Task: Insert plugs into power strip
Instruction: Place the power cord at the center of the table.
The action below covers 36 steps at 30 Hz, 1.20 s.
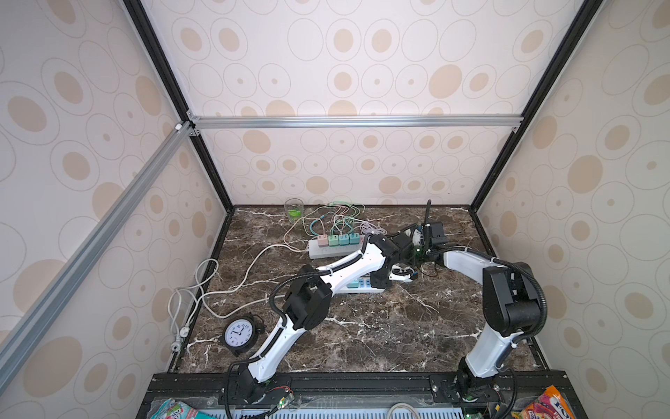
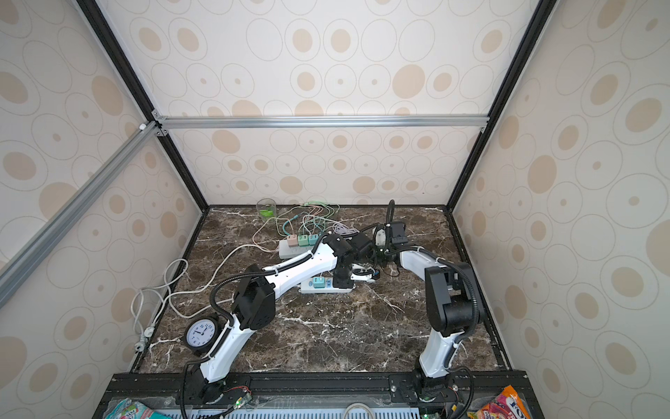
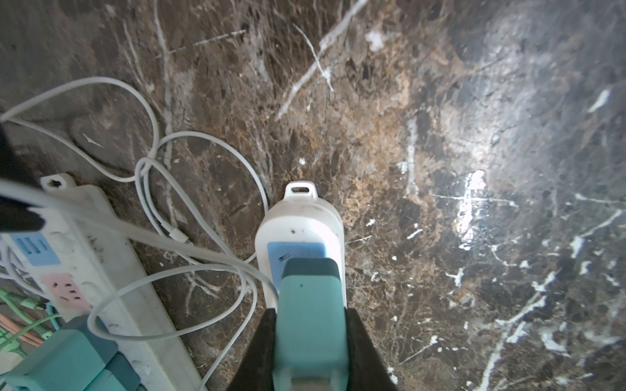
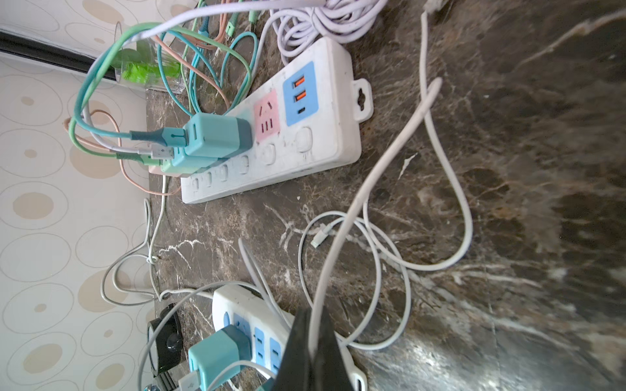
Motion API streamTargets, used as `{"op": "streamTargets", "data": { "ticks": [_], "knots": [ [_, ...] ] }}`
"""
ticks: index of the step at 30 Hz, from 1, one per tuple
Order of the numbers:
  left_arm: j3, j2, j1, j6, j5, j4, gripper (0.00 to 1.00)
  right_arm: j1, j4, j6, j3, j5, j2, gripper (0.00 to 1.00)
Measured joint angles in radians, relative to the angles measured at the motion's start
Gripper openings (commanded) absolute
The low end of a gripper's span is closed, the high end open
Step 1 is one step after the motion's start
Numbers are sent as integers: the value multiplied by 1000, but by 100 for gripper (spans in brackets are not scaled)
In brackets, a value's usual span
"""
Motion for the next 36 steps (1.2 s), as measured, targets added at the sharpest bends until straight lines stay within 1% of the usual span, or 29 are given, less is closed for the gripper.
{"op": "streamTargets", "data": {
  "ticks": [6,9,10,12,13,15,17,19,21,23,25,30,33,36],
  "knots": [
    [152,90,18,50,8,-10,0,0,-2,0,0,-1,0,0],
    [191,114,26,75,31,-29,0,0,-5,-2,3,-3,3,0],
    [195,117,29,78,38,-32,0,0,-9,-4,8,-2,6,3],
    [193,117,35,79,54,-32,0,0,-21,-10,17,2,14,14],
    [189,116,40,78,63,-29,0,0,-28,-15,21,7,19,25],
    [182,113,48,78,82,-25,0,1,-49,-25,35,15,33,39],
    [182,113,57,77,105,-24,0,2,-71,-36,55,21,58,47],
    [187,113,66,77,124,-26,0,4,-84,-38,69,28,89,46],
    [195,117,72,78,136,-30,0,7,-93,-36,70,29,116,41],
    [207,124,75,78,148,-38,0,17,-122,-45,87,19,152,35],
    [221,131,76,78,154,-47,0,39,-167,-66,139,20,206,26],
    [228,135,87,77,192,-54,0,62,-206,-98,230,11,283,16],
    [226,135,86,78,191,-54,0,64,-197,-100,217,-18,286,13],
    [198,121,77,84,179,-45,0,67,-151,-94,159,-71,259,12]
  ]
}}
